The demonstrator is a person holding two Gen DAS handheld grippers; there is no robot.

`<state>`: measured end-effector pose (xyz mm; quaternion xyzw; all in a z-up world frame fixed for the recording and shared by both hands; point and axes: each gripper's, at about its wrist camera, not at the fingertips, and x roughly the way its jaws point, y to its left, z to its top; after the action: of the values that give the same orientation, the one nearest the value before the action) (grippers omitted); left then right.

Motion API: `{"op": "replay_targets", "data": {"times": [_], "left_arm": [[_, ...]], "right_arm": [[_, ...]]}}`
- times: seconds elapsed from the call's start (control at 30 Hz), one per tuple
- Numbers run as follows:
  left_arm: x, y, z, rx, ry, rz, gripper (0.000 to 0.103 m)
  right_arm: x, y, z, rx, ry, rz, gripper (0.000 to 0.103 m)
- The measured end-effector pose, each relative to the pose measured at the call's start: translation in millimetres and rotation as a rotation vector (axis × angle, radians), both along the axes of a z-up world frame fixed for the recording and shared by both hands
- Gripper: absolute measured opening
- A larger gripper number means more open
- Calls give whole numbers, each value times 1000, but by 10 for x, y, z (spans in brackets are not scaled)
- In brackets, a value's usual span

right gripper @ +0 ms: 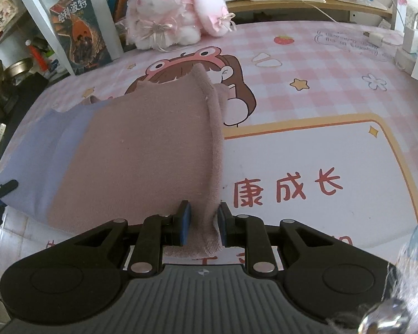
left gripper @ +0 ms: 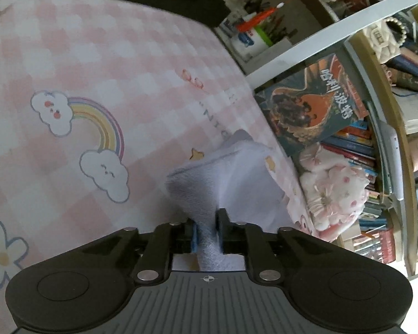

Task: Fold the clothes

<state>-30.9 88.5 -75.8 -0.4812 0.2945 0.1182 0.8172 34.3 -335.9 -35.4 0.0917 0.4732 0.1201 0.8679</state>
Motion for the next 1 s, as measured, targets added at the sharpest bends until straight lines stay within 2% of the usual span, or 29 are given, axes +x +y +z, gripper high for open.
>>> {"op": "replay_targets", "data": {"times": [0.27, 0.4, 0.53, 0.7, 1.0], "left_arm": [[47, 19, -66, -31, 4, 0, 20], [76, 21, -81, -30, 1, -4, 12], [79, 54, -97, -35, -1, -16, 12], [105, 70, -92, -31, 1, -38, 12], [91, 17, -85, -19, 2, -10, 12]], "right_arm": [[8, 16, 0, -12, 3, 2, 20], [1, 27, 2, -15, 4, -4, 20], [8, 42, 10, -24, 5, 1, 20], [46, 19, 43, -45, -19, -20, 30], [485, 35, 105, -87, -50, 64, 30]]}}
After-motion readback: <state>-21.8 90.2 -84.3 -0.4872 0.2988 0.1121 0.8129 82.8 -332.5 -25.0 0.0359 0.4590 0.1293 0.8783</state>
